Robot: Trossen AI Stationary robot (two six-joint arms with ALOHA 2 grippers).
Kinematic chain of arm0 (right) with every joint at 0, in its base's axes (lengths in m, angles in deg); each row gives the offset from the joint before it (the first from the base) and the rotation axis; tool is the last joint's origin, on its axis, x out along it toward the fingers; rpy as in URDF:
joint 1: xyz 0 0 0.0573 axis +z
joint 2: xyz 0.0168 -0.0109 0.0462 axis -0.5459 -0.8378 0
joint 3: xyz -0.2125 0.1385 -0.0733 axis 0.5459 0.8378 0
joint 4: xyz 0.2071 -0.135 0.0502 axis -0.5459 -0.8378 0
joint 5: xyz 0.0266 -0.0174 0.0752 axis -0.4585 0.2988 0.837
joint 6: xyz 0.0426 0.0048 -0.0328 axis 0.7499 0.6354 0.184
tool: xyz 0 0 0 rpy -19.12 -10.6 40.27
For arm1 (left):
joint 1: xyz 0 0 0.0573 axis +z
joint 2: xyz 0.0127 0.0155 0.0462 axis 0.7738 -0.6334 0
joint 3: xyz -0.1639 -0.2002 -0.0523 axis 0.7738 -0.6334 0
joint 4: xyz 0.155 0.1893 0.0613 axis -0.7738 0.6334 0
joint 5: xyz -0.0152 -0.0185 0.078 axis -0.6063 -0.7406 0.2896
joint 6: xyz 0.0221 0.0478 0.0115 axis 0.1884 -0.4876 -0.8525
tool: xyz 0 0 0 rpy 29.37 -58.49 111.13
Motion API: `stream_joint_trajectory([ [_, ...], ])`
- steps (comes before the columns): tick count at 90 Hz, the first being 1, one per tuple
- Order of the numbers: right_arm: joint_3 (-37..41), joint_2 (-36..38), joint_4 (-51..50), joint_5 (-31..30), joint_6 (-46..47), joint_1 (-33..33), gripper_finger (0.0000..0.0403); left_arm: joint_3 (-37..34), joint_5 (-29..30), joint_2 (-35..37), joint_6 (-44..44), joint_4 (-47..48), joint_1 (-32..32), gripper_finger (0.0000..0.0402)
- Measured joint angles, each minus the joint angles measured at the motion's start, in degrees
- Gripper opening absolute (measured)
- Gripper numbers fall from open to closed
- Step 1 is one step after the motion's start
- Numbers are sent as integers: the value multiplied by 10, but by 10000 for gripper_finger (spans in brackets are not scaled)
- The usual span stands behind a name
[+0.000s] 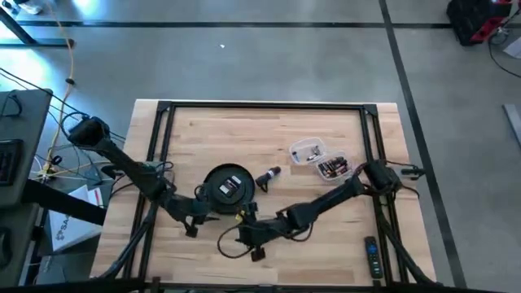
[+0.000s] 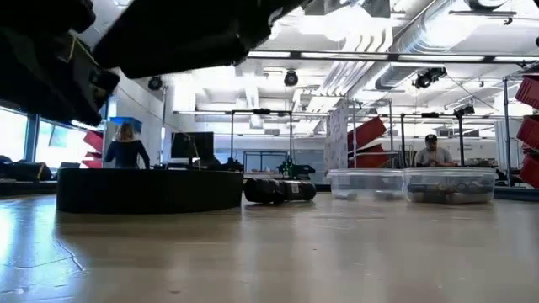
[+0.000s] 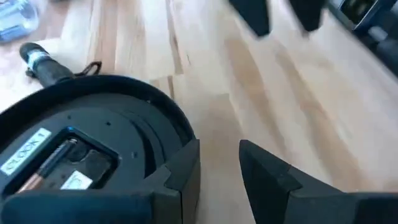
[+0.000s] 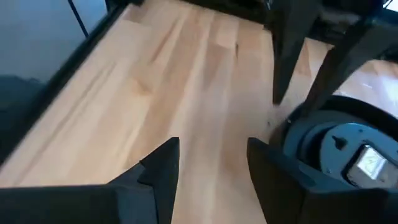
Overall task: Insert battery
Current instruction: Move the black wall clock to the middle left of the table
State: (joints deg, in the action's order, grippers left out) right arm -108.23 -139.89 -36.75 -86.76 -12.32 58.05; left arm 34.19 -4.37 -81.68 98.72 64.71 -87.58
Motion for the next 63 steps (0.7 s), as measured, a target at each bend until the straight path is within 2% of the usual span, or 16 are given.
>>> stream_joint_trajectory([
  [14, 0, -1, 21, -1, 23, 10, 156, 0, 39, -58, 24, -37, 1, 90],
  [41, 0, -13, 59, -1, 41, 23, 156, 2, 37, -133, 73, -60, 0, 90],
  [63, 0, -19, 71, -2, 44, 25, 156, 3, 52, -191, 69, -132, 0, 89],
])
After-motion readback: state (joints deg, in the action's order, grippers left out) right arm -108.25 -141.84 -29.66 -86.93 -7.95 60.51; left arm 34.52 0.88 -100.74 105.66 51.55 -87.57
